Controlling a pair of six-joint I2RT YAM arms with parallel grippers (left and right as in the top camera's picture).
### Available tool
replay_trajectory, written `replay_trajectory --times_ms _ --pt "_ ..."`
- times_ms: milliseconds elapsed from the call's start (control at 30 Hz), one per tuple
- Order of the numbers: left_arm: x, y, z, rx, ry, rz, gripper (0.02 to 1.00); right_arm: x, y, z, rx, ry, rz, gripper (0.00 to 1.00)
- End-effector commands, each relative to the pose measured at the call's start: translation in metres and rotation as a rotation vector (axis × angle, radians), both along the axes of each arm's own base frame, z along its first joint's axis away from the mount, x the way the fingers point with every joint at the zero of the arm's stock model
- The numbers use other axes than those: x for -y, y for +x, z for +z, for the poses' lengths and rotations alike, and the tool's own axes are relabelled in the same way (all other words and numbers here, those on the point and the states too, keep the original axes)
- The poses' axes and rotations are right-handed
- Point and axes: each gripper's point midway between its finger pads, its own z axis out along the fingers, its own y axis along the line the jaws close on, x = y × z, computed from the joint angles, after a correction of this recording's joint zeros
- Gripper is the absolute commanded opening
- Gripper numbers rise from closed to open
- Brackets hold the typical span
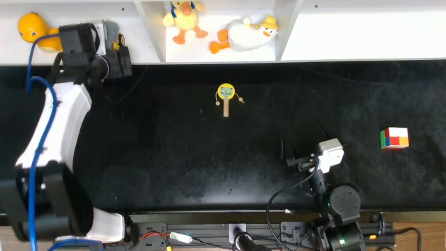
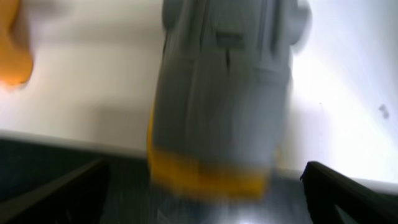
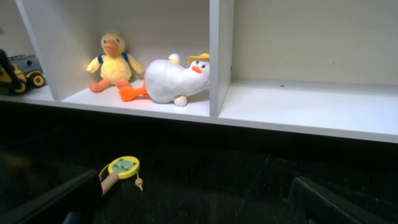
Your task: Store Toys
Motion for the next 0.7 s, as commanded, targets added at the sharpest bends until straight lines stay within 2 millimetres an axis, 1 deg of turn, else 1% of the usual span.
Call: replay_trajectory --times_ms 33,100,133,233,300,400,500,567,700 --pt "0.006 -0.032 0.071 0.101 -0.017 0.012 0.998 0.002 0.001 -0.004 -0.003 0.007 -0.012 0.998" --pt "0.008 -0.056 0.083 0.082 -0.019 0.012 0.998 0.002 0.001 -0.004 -0.003 0.007 -0.012 0.996" --pt "0.010 -0.072 0.088 0.066 -0.021 0.011 0.998 0.002 0.001 -0.004 -0.003 0.007 -0.012 0.993" --pt "0.017 -0.115 0.098 0.016 -0.027 0.004 0.998 0.002 0.001 -0.004 -0.003 0.007 -0.012 0.996" --pt "0.026 -0.141 0.104 0.000 -0.028 -0.016 0.998 0.002 0.001 -0.004 -0.003 0.007 -0.012 0.989" --pt "0.040 -0.170 0.110 0.011 -0.028 -0.059 0.996 0.002 0.001 -0.004 -0.003 0.007 -0.012 0.998" --pt "0.046 -0.191 0.117 0.039 -0.027 -0.083 0.998 0.002 0.001 -0.004 -0.003 0.007 -0.012 0.996" --pt "0.046 -0.203 0.120 0.041 -0.026 -0.084 0.996 0.002 0.001 -0.004 -0.003 0.007 -0.012 0.996" --pt "0.046 -0.215 0.121 0.040 -0.026 -0.084 0.998 0.002 0.001 -0.004 -0.003 0.007 -0.012 0.993"
